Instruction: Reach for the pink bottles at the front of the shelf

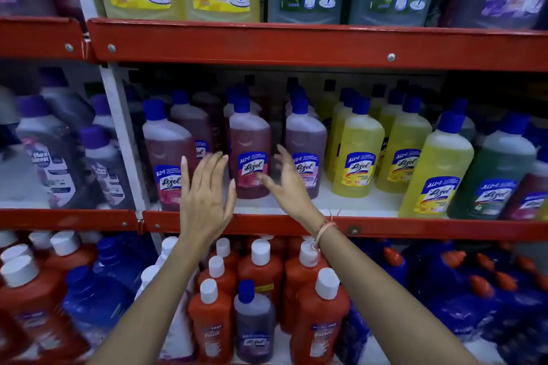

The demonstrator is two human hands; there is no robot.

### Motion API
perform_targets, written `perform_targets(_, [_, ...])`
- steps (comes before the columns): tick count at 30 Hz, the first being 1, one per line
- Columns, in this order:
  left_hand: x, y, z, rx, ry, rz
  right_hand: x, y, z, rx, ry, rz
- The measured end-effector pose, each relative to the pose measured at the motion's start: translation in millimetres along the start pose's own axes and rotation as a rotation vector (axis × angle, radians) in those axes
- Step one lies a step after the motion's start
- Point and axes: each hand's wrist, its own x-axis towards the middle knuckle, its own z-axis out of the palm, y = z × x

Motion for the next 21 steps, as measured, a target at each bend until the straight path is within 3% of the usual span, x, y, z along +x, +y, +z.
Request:
perform_targets(4, [-31.5,-3.2,10.5,0.019,-0.146,-0.044,11.4,-1.0,13.0,0.062,-0.114,0.167])
perform_targets(10, [-55.0,-20.9,21.7,0.081,-0.327,-0.058,23.9,2.5,21.5,0.19,-0.11,0.257])
perform_targets(21, [-56.4,-21.1,23.2,0.102,-0.326,-0.062,2.8,-3.2,12.5,0.058,-0.147,0.169])
